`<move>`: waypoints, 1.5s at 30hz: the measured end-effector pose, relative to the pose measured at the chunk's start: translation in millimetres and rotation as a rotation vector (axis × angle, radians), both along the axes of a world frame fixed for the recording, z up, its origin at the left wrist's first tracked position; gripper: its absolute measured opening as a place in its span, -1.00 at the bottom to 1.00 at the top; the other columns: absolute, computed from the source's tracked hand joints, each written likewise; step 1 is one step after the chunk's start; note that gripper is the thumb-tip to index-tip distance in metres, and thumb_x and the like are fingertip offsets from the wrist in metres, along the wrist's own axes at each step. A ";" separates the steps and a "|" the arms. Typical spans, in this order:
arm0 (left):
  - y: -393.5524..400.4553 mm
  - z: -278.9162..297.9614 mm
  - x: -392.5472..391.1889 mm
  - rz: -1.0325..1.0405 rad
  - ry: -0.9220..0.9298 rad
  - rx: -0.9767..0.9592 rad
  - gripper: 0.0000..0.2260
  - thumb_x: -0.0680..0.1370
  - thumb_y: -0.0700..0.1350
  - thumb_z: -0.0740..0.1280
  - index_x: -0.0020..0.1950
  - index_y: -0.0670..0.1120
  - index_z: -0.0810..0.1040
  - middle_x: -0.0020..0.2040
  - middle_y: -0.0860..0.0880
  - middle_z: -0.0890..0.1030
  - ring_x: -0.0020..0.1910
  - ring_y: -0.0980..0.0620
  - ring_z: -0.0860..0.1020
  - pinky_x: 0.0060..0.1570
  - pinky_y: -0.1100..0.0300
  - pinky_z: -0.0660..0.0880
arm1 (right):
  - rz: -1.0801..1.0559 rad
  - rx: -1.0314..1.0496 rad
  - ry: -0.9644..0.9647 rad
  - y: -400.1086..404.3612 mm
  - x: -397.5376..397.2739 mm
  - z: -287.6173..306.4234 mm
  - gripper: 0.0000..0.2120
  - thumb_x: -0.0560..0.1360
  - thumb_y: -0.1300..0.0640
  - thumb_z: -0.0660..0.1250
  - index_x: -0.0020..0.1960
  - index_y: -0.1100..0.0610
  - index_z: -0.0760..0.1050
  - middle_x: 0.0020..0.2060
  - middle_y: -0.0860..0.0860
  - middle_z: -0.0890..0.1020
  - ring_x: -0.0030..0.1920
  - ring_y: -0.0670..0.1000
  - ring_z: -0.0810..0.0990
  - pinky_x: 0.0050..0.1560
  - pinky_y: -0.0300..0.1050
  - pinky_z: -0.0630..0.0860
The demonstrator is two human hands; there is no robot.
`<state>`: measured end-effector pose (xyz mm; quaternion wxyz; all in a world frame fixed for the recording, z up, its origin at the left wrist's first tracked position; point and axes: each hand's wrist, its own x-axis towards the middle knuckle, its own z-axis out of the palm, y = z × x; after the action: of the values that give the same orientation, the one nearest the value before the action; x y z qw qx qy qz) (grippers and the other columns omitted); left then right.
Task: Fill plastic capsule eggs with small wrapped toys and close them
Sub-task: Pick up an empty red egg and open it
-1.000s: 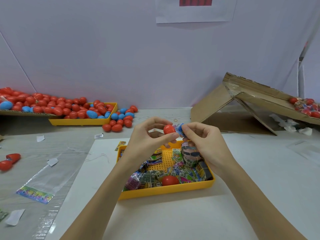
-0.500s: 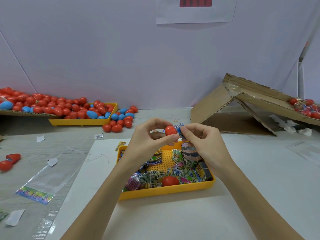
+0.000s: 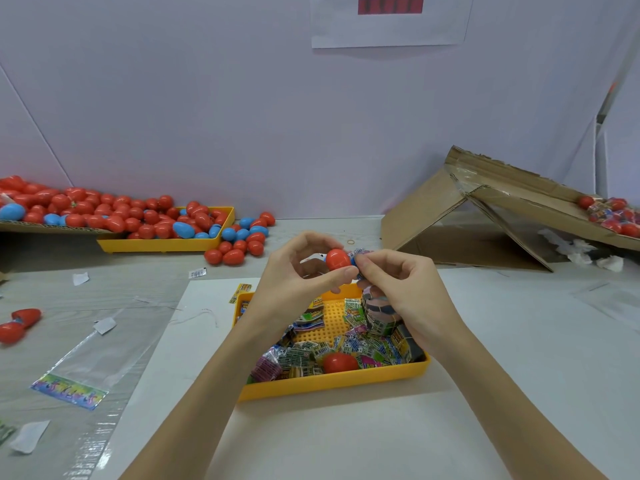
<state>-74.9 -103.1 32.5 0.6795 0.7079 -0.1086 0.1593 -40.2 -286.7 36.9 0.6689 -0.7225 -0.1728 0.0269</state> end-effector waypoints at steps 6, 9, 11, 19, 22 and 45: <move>0.7 0.0 0.9 -0.058 -0.017 -0.022 -0.64 0.43 -0.10 0.62 0.19 0.05 0.64 0.11 0.02 0.67 -0.05 -0.05 0.69 -0.18 0.17 0.62 | 0.027 0.028 0.037 1.9 -1.4 -1.0 -0.75 0.50 -0.14 0.44 0.01 0.01 0.74 -0.23 0.01 0.73 -0.24 -0.10 0.64 -0.29 -0.20 0.55; 0.6 0.0 0.1 -0.074 -0.024 -0.014 -0.64 0.45 -0.12 0.60 0.20 0.07 0.63 0.10 0.04 0.64 -0.03 -0.01 0.68 -0.16 0.17 0.63 | 0.046 0.039 0.084 3.5 -2.7 -0.7 -0.68 0.44 -0.20 0.45 0.05 -0.01 0.72 -0.22 0.01 0.73 -0.25 -0.08 0.62 -0.34 -0.18 0.52; 0.0 0.0 -0.3 -0.067 -0.018 -0.021 -0.63 0.44 -0.10 0.61 0.20 0.07 0.63 0.10 0.02 0.63 -0.03 -0.01 0.68 -0.11 0.14 0.65 | 0.013 0.041 0.058 5.7 -2.7 -0.1 -0.64 0.41 -0.18 0.47 0.11 -0.01 0.68 -0.15 0.00 0.75 -0.18 -0.05 0.69 -0.28 -0.15 0.58; 1.2 0.8 -0.8 -0.005 -0.028 -0.006 -0.57 0.42 -0.07 0.61 0.25 0.00 0.60 0.10 -0.03 0.63 -0.07 -0.13 0.74 -0.02 0.10 0.67 | 0.003 -0.002 0.011 4.0 -3.3 0.7 -0.76 0.54 -0.15 0.42 0.08 -0.01 0.63 -0.10 -0.02 0.75 -0.20 -0.02 0.66 -0.22 -0.01 0.66; 1.3 1.6 -1.6 0.010 -0.042 0.003 -0.57 0.41 -0.07 0.61 0.24 -0.03 0.60 0.09 0.00 0.64 -0.07 -0.13 0.74 0.01 0.03 0.69 | 0.005 -0.025 0.022 3.8 -3.2 2.3 -0.76 0.59 -0.14 0.35 0.10 -0.01 0.65 -0.11 -0.02 0.75 -0.15 -0.01 0.68 -0.18 -0.03 0.67; -2.3 5.4 -4.8 0.192 -0.326 0.166 -0.62 0.39 -0.08 0.61 0.08 -0.01 0.50 0.00 -0.01 0.61 -0.01 -0.01 0.65 -0.06 0.21 0.65 | 0.125 0.336 0.239 8.1 -4.3 -0.3 -0.62 0.27 0.05 0.64 0.03 0.16 0.71 -0.03 0.13 0.76 0.04 0.09 0.76 -0.08 -0.21 0.66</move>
<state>-79.7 -105.4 37.9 0.5739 0.7334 -0.1617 0.3264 -44.5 -278.6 36.6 0.7926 -0.5805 -0.1387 0.1246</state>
